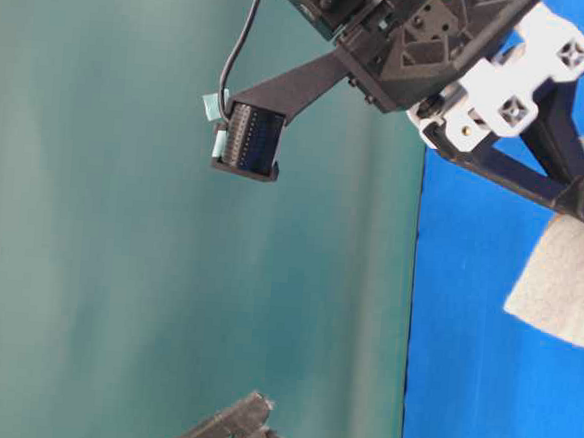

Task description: Hand over the sponge with the left arm and wipe it with the right arm.

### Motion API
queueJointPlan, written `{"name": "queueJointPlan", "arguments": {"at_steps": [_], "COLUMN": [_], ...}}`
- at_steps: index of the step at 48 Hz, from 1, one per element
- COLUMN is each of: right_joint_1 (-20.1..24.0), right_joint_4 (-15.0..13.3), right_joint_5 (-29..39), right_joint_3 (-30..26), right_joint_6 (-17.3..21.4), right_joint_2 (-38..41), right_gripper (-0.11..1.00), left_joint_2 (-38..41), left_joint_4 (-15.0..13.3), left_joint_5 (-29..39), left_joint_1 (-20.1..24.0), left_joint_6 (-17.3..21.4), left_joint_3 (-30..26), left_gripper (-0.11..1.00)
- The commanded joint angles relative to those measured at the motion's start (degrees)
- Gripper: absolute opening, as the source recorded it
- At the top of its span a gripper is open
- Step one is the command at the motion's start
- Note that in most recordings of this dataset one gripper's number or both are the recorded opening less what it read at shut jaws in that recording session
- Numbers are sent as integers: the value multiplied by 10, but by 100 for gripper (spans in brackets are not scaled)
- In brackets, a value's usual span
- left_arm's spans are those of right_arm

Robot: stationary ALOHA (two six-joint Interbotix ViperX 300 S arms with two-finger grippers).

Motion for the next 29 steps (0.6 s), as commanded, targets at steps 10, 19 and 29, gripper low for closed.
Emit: {"name": "queueJointPlan", "arguments": {"at_steps": [10,19,29], "right_joint_1": [-29,-54,-59], "right_joint_4": [0,-3,-4], "right_joint_5": [5,5,4], "right_joint_3": [-4,-3,-3], "right_joint_6": [-2,-4,-5], "right_joint_2": [-12,-14,-14], "right_gripper": [18,18,18], "left_joint_2": [-2,-3,-2], "left_joint_4": [-1,-1,-1], "left_joint_5": [-7,-8,-7], "left_joint_1": [-4,-4,-4], "left_joint_6": [-1,-1,-1], "left_joint_3": [-8,-8,-8], "left_gripper": [90,90,90]}}
